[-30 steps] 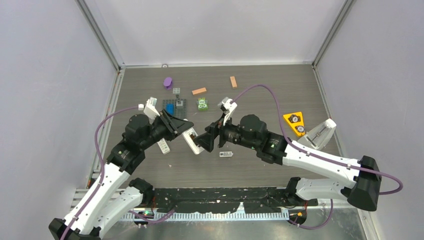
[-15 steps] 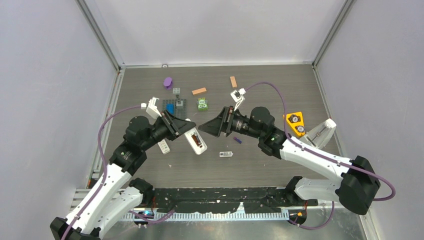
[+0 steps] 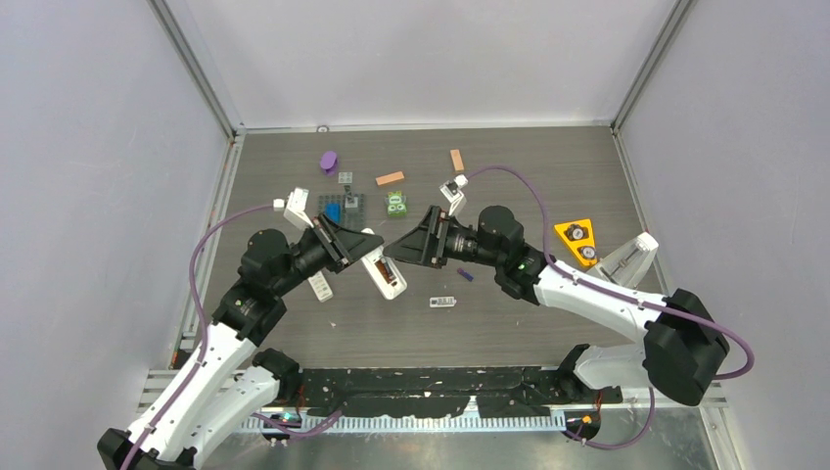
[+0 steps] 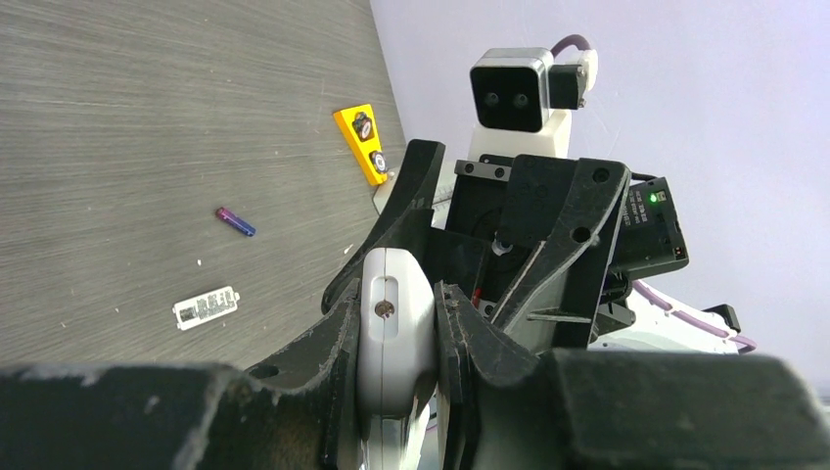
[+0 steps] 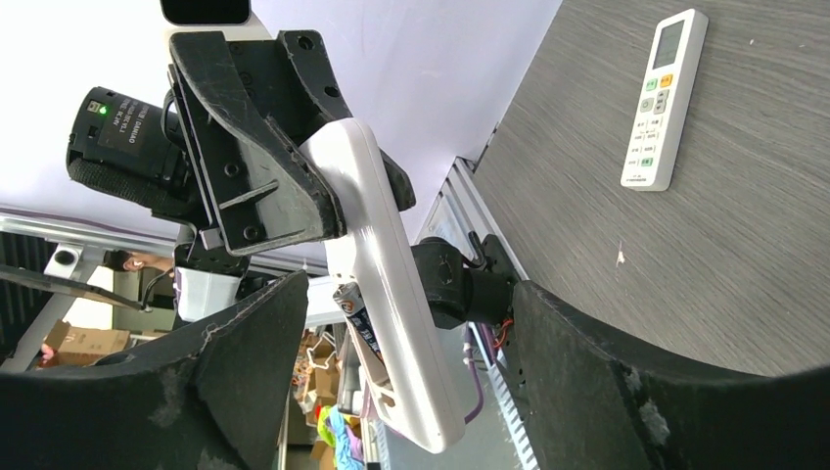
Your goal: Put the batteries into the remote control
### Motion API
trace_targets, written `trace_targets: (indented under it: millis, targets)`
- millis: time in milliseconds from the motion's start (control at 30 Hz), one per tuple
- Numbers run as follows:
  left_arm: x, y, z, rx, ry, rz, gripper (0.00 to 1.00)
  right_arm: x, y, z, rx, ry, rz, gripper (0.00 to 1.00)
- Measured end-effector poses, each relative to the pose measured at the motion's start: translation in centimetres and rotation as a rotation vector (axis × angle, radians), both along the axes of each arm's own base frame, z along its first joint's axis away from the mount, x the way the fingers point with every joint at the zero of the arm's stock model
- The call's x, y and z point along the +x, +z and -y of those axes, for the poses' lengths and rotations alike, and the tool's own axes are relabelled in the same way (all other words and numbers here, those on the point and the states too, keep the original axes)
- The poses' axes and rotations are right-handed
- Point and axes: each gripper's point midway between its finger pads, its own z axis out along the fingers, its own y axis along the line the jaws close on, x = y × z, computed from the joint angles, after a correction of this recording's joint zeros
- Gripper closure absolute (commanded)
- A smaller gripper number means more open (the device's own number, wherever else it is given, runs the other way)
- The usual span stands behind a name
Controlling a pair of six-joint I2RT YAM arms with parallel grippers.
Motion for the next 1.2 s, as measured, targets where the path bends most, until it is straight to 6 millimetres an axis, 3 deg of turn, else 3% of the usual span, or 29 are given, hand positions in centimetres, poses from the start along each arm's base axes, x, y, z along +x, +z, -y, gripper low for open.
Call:
trace_targets:
  millis: [167, 567, 900, 1067, 1200]
  targets:
    - [0.0, 0.1, 0.0, -0.002, -0.002, 0.003, 1.0, -0.1, 0.0, -0.3, -0.003, 0.019, -0.014, 0.2]
    - [0.0, 0.0, 0.0, 0.001, -0.001, 0.0, 1.0, 0.1, -0.9, -1.2, -0.021, 0.054, -0.049, 0.37]
    - [-0.1, -0.4, -0.1, 0.009, 0.002, -0.016, 1.0, -0.1, -0.8, -1.4, -0.033, 0.078, -0.038, 0.4]
    - [-0.1, -0.6, -0.2, 0.018, 0.01, -0.032, 1.0, 0.0, -1.0, -1.4, -0.061, 0.083, -0.01, 0.38]
    - [-0.1, -0.6, -0.3, 0.021, 0.014, -0.037, 1.0, 0.0, -1.1, -1.4, -0.073, 0.085, 0.005, 0.23]
